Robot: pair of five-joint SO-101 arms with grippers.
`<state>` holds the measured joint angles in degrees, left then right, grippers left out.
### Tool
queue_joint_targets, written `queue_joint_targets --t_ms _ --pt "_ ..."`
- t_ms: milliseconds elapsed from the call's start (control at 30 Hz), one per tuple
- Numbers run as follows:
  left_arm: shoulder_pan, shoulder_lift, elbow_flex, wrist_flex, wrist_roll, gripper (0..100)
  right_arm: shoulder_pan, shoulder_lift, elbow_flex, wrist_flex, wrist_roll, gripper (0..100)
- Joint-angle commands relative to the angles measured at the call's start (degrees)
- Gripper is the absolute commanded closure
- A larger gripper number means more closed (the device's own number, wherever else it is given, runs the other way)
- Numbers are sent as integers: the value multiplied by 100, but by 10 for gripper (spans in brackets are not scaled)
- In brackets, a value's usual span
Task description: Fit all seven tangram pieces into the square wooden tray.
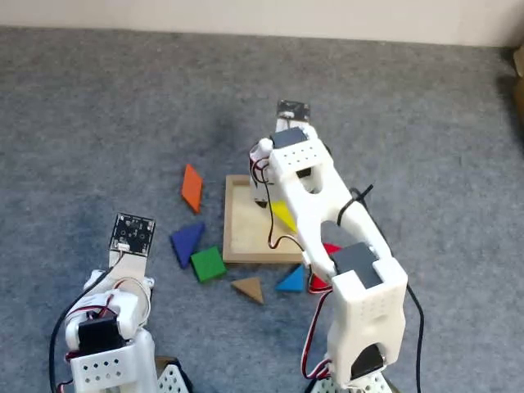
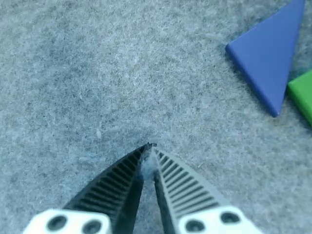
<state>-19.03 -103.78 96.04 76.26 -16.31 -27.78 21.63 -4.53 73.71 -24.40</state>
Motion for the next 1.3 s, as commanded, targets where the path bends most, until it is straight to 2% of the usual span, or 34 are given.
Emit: queue_joint_targets --t_ms 0,200,400,500,633,800,933,1133,1267 --pt "-31 -31 110 18 35 993 -40 -426 -31 -92 -26 828" --pt "-31 -31 110 18 35 993 -40 -426 -31 -92 -18 824" --pt "-31 -31 110 18 35 993 -40 -426 -22 -48 -26 665" --pt "-31 -31 110 18 35 993 -40 -426 -22 -48 -18 670" --pt "-31 -31 110 18 35 993 -48 -444 -22 -48 475 715" --pt "-31 -31 110 18 35 993 13 -479 -66 -40 1090 872" --pt "-31 -31 110 18 35 993 119 -453 -75 -101 1275 967" --pt "-31 -31 110 18 35 993 470 -426 -13 -769 1275 990" --pt "-31 -31 110 18 35 993 708 -426 -13 -787 1275 990"
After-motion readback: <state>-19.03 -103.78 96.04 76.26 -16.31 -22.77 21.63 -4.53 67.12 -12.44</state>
